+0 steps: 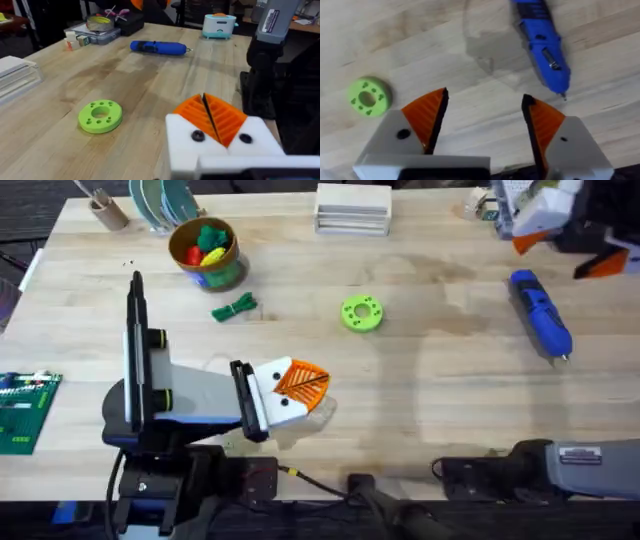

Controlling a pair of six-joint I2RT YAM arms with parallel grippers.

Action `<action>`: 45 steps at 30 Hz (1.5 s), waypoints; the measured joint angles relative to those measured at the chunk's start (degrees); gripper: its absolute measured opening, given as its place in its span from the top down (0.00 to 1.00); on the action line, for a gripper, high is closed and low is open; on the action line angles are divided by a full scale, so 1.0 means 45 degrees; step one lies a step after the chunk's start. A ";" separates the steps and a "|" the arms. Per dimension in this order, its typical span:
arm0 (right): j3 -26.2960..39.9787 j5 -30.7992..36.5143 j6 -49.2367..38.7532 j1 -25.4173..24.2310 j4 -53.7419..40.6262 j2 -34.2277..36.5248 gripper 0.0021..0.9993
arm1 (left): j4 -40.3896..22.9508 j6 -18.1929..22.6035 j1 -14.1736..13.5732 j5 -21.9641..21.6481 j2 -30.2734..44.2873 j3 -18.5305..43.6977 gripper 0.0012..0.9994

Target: Pick up the gripper from the table and insert it into the empty holder that is missing its gripper. Then pick up a screw, insert it into the mounting hole, and use the screwdriver to tighten it. Finally, clean up the table by picking up the vegetable and placing it into the bucket.

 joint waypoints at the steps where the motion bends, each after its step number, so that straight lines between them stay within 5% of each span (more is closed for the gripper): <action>1: -0.0180 0.0005 -0.0190 -0.0277 0.0232 -0.0014 0.06 | 0.0000 0.0000 0.0000 0.0000 0.0001 0.0000 0.99; 14: -0.0704 0.0775 -0.6819 -0.2203 0.2022 0.1165 0.06 | 0.0000 0.0000 0.0000 -0.0012 0.0001 0.0000 0.99; 25: -0.0743 -0.0463 -0.9103 -0.3760 0.2374 0.3205 0.01 | 0.0000 0.0000 0.0000 -0.0015 0.0001 0.0000 0.99; 45: -0.0792 -0.1331 -1.1901 -0.3782 0.4144 0.5484 0.01 | 0.0000 0.0000 0.0000 -0.0023 0.0001 0.0000 0.99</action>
